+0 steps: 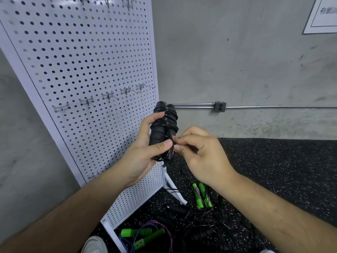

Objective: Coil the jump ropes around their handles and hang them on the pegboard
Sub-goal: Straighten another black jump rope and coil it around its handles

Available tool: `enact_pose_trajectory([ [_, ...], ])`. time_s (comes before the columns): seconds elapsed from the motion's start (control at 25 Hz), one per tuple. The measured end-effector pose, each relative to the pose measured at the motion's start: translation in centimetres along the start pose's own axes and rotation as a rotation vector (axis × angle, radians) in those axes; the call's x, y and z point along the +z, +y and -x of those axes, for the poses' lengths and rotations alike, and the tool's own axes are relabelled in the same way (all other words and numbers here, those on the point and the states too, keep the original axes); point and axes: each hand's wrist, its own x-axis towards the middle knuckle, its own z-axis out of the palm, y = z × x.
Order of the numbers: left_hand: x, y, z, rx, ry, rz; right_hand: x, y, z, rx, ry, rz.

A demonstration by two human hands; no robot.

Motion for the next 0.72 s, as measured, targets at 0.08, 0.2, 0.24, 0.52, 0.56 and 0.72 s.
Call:
enact_pose_trajectory([
  [0.08, -0.1, 0.1, -0.1, -0.021, -0.003, 0.03, 0.6, 0.0, 0.0, 0.157, 0.042, -0.11],
  [0.2, 0.1, 0.1, -0.3, -0.044, 0.033, 0.012, 0.9, -0.1, 0.4, 0.224, 0.057, -0.153],
  [0.24, 0.2, 0.0, -0.3, -0.042, 0.038, 0.0, 0.7, -0.2, 0.4, 0.2, 0.034, -0.142],
  [0.52, 0.4, -0.4, -0.1, -0.052, -0.031, 0.03, 0.5, -1.3, 0.5, 0.112, 0.005, -0.031],
  [0.56, 0.5, -0.5, -0.1, -0.041, -0.044, 0.025, 0.7, -1.7, 0.5, 0.176, 0.057, -0.079],
  [0.72, 0.3, -0.7, -0.5, -0.018, -0.012, -0.136, 0.3, -2.0, 0.2, 0.301, 0.106, -0.085],
])
